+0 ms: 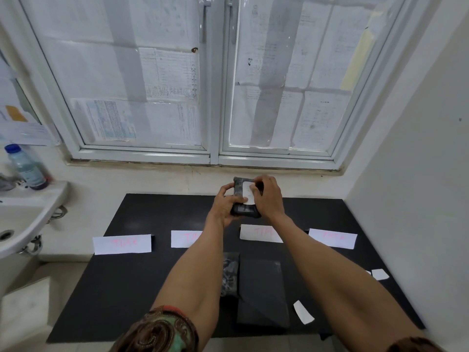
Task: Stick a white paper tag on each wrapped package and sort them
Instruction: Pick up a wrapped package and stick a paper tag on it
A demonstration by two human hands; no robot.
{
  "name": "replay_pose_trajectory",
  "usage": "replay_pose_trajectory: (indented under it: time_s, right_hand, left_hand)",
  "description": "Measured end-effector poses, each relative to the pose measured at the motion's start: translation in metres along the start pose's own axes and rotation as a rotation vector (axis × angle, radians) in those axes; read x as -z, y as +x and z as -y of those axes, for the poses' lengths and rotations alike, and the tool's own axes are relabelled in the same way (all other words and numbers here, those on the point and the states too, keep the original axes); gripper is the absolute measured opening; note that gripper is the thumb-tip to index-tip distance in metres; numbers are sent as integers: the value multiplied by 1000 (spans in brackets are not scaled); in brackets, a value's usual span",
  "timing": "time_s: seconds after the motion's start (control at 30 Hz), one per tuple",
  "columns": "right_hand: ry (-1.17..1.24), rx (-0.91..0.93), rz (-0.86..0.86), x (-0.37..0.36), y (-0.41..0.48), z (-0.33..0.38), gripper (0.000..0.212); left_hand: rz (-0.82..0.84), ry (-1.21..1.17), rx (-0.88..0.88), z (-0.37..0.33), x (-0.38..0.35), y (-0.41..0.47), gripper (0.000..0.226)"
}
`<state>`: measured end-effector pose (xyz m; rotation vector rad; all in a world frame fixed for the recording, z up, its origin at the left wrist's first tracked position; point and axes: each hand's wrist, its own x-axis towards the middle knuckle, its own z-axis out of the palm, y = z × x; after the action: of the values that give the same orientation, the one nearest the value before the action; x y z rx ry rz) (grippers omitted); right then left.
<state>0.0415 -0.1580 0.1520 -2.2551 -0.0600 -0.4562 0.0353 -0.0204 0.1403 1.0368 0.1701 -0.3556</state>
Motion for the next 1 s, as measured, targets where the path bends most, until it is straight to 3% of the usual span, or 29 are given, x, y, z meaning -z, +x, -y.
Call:
replay_pose_trajectory:
  time_s: [0.1,0.2,0.27,0.43,0.63,0.77,0.87,1.0]
  right_hand:
    - [104,54,-12,7,-1,1,53]
    - [58,218,73,11,-3,-6,37]
    - [65,209,146,12,-5,-9,29]
    - [113,180,271,22,-14,-9,50]
    - [100,150,287,29,-21,-6,64]
    - [129,123,275,33,-20,-7,65]
    - [222,6,269,36,-16,-11,62]
    - [269,-36,296,33,-13,-10,59]
  left_hand:
    - [-17,-31,0,-6,-6,0,60]
    - [-46,-56,-19,-10,-10,3,59]
    - [-48,-43,-23,-10,-11,5,58]
    - [-127,-34,-58,-5,-15,4,49]
    - [-210,-23,-104,-1,-22,2,36]
    - [-135,-25,-80,-3,-20,-3,39]
    - [14,14,11,-9,-16,-9,60]
    - [18,29,37,-15,-13,-14,70]
